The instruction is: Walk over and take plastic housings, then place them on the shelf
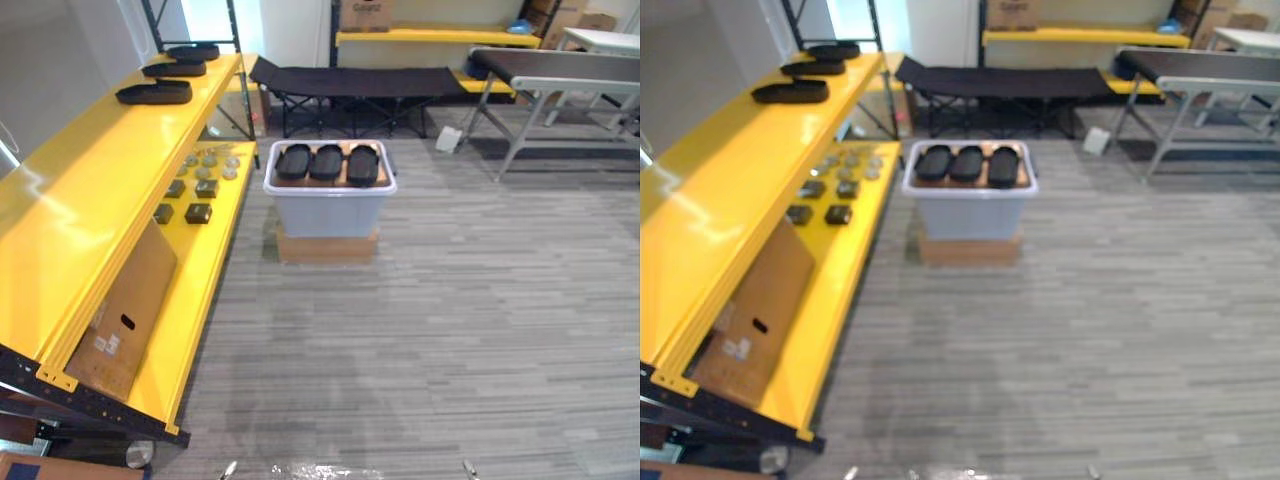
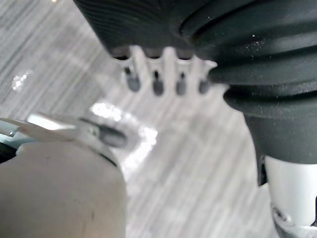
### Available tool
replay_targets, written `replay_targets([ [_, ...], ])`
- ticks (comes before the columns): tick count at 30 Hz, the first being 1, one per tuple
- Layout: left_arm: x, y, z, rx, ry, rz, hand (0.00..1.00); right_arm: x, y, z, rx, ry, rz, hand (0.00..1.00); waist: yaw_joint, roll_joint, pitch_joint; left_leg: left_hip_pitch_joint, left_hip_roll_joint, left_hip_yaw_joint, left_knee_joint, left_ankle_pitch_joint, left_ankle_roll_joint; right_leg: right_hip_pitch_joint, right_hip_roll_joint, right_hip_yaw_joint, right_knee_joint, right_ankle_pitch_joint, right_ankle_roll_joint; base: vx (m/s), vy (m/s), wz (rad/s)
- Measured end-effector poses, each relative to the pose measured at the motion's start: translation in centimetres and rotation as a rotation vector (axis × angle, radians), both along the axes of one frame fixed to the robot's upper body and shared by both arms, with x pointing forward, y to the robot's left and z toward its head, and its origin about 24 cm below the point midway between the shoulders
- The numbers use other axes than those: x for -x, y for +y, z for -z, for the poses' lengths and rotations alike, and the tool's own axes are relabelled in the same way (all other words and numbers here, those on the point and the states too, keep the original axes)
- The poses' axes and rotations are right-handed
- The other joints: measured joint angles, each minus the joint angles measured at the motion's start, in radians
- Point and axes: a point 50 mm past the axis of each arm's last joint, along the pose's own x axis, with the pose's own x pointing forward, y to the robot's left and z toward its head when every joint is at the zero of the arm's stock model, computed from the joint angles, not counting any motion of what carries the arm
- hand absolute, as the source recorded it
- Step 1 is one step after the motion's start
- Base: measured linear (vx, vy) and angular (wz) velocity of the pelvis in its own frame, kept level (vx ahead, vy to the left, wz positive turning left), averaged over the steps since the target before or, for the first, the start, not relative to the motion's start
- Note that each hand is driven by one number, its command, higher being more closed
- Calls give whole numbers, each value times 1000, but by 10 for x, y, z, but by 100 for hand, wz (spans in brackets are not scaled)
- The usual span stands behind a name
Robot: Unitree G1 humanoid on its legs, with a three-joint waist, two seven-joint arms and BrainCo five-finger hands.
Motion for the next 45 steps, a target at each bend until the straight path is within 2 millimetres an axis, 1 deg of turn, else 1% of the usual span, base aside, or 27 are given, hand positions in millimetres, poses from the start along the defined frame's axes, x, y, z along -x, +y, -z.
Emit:
replay_targets([
  [2, 0, -4, 1, 10, 1, 1, 0, 0, 0, 0, 0, 0, -1, 0, 0, 4, 2, 0, 0, 0, -1, 1, 1, 0, 0, -4, 0, 0, 0, -47, -24, 0],
  [8, 0, -4, 1, 9, 0, 10, 0, 0, 2, 1, -4, 3, -9, 0, -1, 5, 5, 14, -2, -1, -34, 21, 2, 2, 1, -25, -9, -1, -1, -47, -30, 1],
  [13, -2, -4, 0, 4, -6, 33, 0, 1, 7, 2, -15, 3, -11, 0, -1, 3, 6, 14, -3, 0, -34, 21, 2, 1, 0, -25, -10, -1, -2, -14, -10, 0],
  [19, -4, -4, 0, -1, -13, 41, 0, 1, 7, 2, -16, 3, -14, 0, -1, -1, 10, 12, -3, 4, -34, 20, 2, -1, 1, -25, -14, -1, -2, -18, -12, 0],
  [22, -5, -3, 0, -2, -17, 39, 0, -2, 7, 1, -16, -7, -24, 0, 1, -4, 13, -3, -3, 17, -34, 20, 2, -20, 2, -14, -13, -1, -2, -42, -21, -12],
  [23, -6, -3, 0, -2, -23, 37, 0, -7, 7, 1, -17, -22, -33, 0, 3, 0, 20, -9, -3, 23, -34, 20, 2, -35, 3, 2, -10, 1, -4, -37, -13, -24],
  [25, -8, -3, -1, 2, -34, 11, 0, -11, 8, 1, -18, -29, -54, 0, 2, 0, 26, -32, -5, 23, -24, 20, 3, -53, 2, 7, -8, 4, -7, -13, -14, -11],
  [27, -14, -3, -2, -1, -54, 11, 0, -11, 9, 1, -16, -23, -73, 0, 4, -5, 40, -40, -6, 21, -13, 15, 0, -54, 0, 6, -8, 6, -8, 3, -8, 4],
  [30, -15, -2, -2, -4, -57, 10, 0, -11, 11, 1, -15, -16, -102, 0, 5, -8, 45, -41, -9, 19, -14, 9, 7, -55, 0, 7, -12, 5, -8, 1, 2, -2],
  [33, -15, -3, -2, -3, -55, 17, 0, -16, 12, 0, -6, -38, -108, 0, 5, -3, 44, -39, -11, 26, -14, -1, 10, -57, -2, 14, -16, 4, -8, 11, 6, -7],
  [38, -14, -4, -1, -2, -50, 29, 0, -20, 17, 1, -11, -43, -152, 0, 10, 1, 42, -20, -10, 54, -10, -14, 1, -50, 1, 46, -18, 4, -9, 32, -4, -19],
  [42, -16, -6, -1, 1, -53, 44, 0, -19, 16, 1, -3, -32, -184, 0, 8, 14, 35, -19, -8, 54, 43, -54, 11, -33, 0, 62, -22, 5, -9, 15, -16, -18],
  [44, -20, -8, -2, 1, -59, 74, 0, -16, 14, 1, 4, -21, -195, 0, 6, 20, 31, -21, -9, 52, 53, -71, 28, -31, -2, 62, -15, 3, -12, -10, -1, -7],
  [45, -23, -11, -2, 8, -64, 88, 0, -16, 11, 0, 15, -17, -208, 0, 7, 32, 37, -18, -5, 52, 57, -80, 38, -61, -2, 62, 58, -27, -16, -27, 16, -8],
])
